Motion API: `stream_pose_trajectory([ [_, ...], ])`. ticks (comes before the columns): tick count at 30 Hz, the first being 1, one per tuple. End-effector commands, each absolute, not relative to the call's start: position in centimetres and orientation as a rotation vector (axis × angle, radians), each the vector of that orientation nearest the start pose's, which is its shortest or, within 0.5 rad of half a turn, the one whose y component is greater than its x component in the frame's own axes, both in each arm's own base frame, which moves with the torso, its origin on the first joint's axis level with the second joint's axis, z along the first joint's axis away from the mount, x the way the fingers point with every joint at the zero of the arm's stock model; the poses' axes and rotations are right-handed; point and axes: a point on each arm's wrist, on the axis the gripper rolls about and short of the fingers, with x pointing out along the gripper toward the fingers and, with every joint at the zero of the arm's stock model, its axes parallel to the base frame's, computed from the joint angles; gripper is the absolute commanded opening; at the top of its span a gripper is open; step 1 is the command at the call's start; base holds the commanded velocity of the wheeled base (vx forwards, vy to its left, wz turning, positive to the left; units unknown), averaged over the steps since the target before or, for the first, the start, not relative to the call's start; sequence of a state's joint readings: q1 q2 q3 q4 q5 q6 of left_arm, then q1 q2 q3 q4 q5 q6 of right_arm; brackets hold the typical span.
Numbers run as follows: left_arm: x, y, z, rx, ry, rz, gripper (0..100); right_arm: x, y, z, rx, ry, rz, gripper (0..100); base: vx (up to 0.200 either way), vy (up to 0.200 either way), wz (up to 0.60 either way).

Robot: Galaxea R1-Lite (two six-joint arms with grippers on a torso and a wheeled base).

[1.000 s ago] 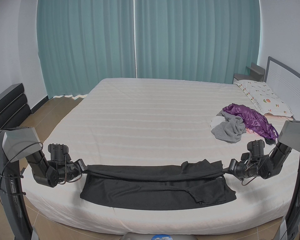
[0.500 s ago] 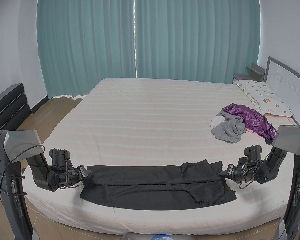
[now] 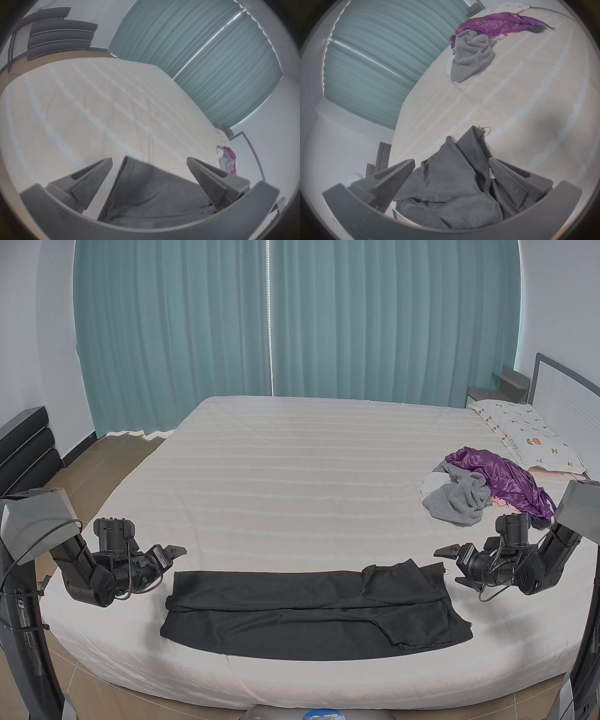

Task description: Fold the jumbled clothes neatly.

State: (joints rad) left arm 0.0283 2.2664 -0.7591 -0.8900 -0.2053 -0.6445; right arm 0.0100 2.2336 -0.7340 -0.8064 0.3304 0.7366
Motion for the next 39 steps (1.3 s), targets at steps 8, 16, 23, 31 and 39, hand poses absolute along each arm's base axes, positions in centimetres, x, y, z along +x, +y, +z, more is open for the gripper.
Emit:
stream_pose_trajectory([
  [8,41.3,0.4,0.6,-0.743,0.586,0.018,100,37.6,1.0,-1.8,0.954,0.718,0.034,100,0.0,0.0,0.0],
  [16,42.4,0.1,-1.2,-0.752,0.614,0.028,100,37.4,1.1,-1.8,0.964,0.714,0.034,100,0.0,0.0,0.0],
  [23,42.3,-0.5,-1.9,-0.743,0.634,0.019,100,37.3,1.2,-1.9,0.964,0.722,0.034,100,0.0,0.0,0.0],
  [31,41.5,-0.5,-2.6,-0.694,0.669,0.029,100,37.2,1.3,-2.0,0.964,0.723,0.036,100,0.0,0.0,0.0],
  [39,38.9,-0.5,-2.2,-0.682,0.724,0.044,100,37.1,1.3,-2.0,0.964,0.725,0.034,100,0.0,0.0,0.0],
])
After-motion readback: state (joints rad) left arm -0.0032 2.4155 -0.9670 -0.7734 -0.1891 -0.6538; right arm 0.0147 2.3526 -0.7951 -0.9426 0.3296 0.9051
